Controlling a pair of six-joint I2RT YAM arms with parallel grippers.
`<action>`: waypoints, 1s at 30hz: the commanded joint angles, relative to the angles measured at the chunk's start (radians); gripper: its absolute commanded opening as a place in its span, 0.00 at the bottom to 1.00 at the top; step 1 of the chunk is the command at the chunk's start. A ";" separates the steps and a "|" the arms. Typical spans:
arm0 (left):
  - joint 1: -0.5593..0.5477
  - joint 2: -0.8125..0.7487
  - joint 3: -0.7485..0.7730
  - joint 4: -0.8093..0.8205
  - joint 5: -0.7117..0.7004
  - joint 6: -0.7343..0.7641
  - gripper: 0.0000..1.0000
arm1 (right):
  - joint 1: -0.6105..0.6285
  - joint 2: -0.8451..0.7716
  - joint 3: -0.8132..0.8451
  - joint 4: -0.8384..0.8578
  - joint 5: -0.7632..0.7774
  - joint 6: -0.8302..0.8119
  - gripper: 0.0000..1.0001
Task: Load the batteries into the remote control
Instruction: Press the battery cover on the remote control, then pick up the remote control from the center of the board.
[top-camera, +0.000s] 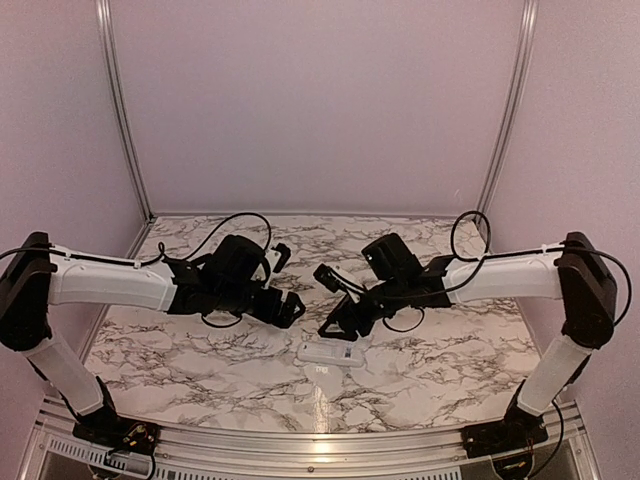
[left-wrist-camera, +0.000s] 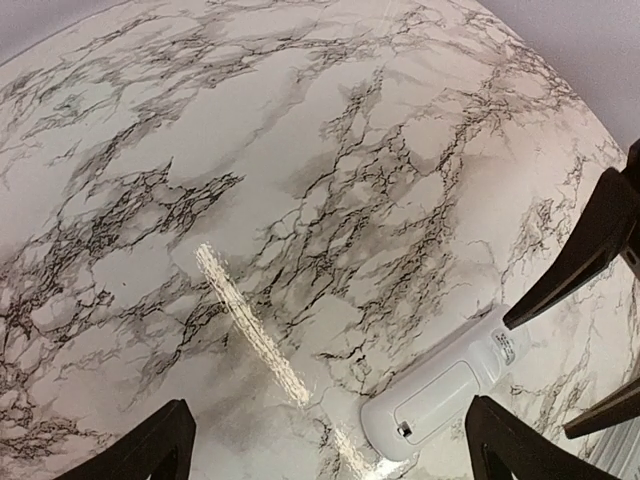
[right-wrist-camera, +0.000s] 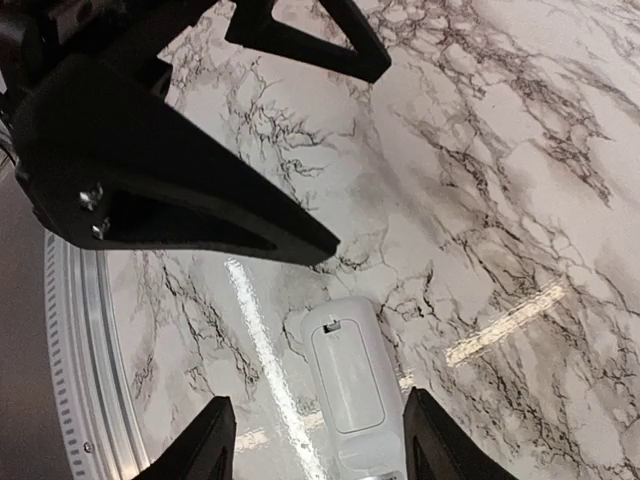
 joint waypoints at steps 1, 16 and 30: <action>-0.017 0.051 0.110 -0.096 0.028 0.244 0.99 | -0.040 -0.147 0.002 -0.005 0.097 0.042 0.59; -0.129 0.407 0.488 -0.429 0.220 0.687 0.89 | -0.291 -0.662 -0.295 0.214 0.152 0.236 0.99; -0.154 0.616 0.745 -0.608 0.270 0.831 0.78 | -0.308 -0.800 -0.353 0.229 0.132 0.226 0.99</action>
